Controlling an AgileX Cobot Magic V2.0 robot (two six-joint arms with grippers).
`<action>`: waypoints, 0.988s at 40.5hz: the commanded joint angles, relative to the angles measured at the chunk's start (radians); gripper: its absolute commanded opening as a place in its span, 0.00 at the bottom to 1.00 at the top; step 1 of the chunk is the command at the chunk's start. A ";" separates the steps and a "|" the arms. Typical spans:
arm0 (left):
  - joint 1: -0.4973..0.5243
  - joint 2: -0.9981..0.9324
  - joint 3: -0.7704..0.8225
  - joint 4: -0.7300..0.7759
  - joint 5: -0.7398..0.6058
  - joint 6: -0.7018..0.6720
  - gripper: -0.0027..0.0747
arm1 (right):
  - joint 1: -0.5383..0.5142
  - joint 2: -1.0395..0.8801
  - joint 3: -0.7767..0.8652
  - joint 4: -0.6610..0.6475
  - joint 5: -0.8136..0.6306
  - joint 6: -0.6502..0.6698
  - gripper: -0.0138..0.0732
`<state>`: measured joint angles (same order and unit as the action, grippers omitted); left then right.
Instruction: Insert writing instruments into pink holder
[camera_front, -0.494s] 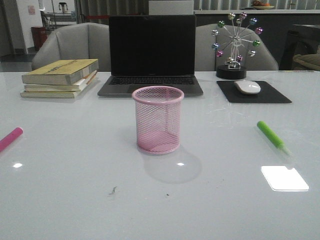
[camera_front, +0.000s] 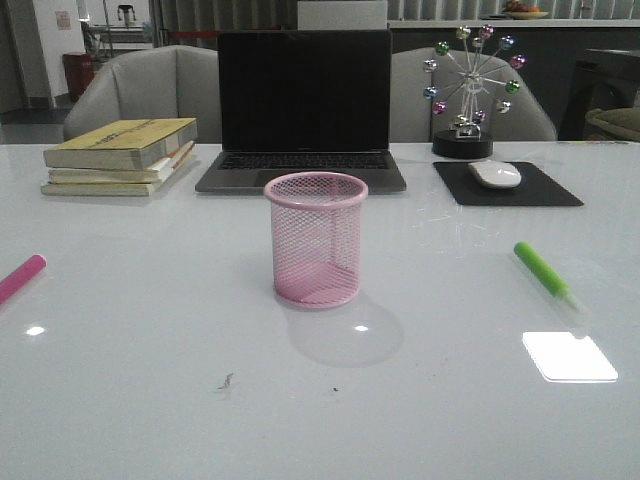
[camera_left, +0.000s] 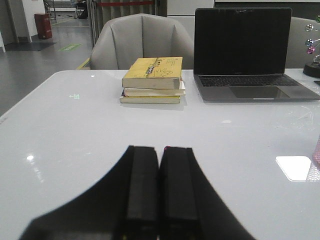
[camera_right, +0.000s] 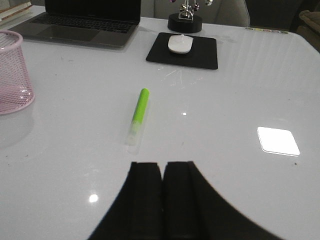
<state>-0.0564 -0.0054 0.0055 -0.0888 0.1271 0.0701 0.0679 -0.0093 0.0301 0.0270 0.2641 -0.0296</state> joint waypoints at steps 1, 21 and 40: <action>-0.006 -0.023 0.003 -0.004 -0.089 -0.002 0.15 | 0.002 -0.020 0.001 -0.005 -0.083 -0.008 0.22; -0.006 -0.023 0.003 -0.014 -0.251 -0.002 0.15 | 0.002 -0.020 0.001 -0.004 -0.251 -0.008 0.22; -0.006 -0.022 -0.062 -0.014 -0.534 -0.045 0.15 | 0.002 -0.020 -0.017 -0.001 -0.606 0.053 0.22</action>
<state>-0.0564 -0.0054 -0.0029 -0.0963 -0.3166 0.0534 0.0679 -0.0093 0.0301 0.0270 -0.2327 -0.0121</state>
